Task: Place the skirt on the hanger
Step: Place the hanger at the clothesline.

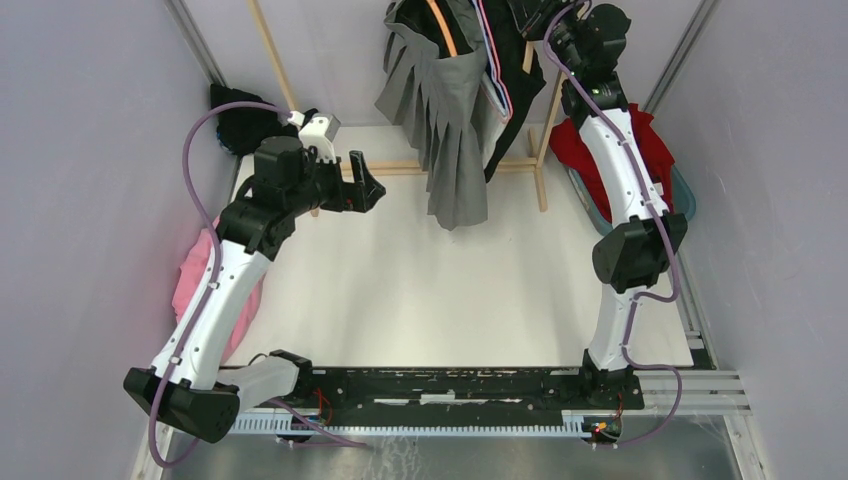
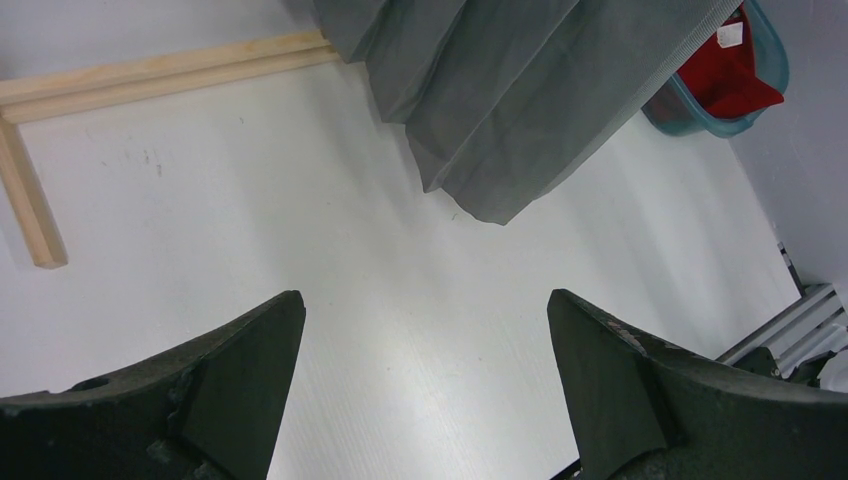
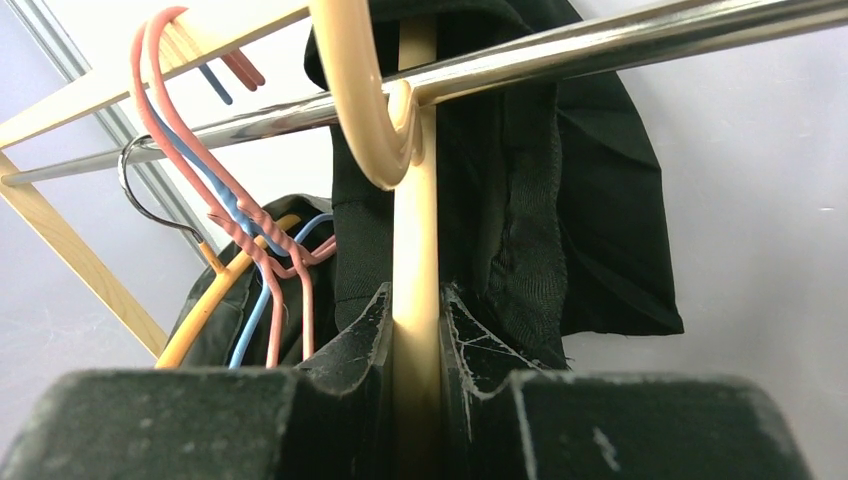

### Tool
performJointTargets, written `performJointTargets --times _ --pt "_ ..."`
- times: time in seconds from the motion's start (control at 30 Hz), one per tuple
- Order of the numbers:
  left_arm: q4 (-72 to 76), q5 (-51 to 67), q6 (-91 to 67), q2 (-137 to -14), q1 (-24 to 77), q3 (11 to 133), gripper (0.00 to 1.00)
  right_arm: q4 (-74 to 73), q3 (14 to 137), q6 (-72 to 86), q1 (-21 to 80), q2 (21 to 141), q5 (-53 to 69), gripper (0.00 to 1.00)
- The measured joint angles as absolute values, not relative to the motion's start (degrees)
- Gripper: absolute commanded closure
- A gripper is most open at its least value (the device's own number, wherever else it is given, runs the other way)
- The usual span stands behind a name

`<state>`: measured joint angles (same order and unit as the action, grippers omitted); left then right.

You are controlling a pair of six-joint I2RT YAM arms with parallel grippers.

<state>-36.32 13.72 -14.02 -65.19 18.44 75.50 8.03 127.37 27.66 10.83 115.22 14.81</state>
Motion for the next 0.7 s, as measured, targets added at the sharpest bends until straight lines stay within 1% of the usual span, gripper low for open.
performJointTargets --times 0.07,0.2,0.4,0.53,0.63,0.7 --pt "-36.3 13.7 -14.0 -65.2 18.4 75.5 0.03 8.3 127.3 27.7 10.7 115.4 15.4 0.98" --pt "-33.8 13.6 -14.6 -65.1 18.4 73.3 0.04 10.6 121.0 27.6 10.7 112.9 16.1 0.98" --pt "-19.7 9.4 -22.0 -65.8 18.4 59.7 0.10 10.3 111.5 26.9 10.7 109.8 16.8 0.98" --pt "-10.5 4.5 -26.9 -73.4 18.4 56.2 0.12 7.4 111.1 25.8 10.7 109.6 17.0 0.98" --pt "-2.4 1.3 -29.5 -81.5 18.4 56.3 0.16 6.0 111.9 25.0 10.7 109.6 17.0 0.98" --pt "2.3 -0.1 -29.8 -86.2 18.4 56.4 0.20 5.5 112.1 24.6 10.7 109.4 17.0 0.98"
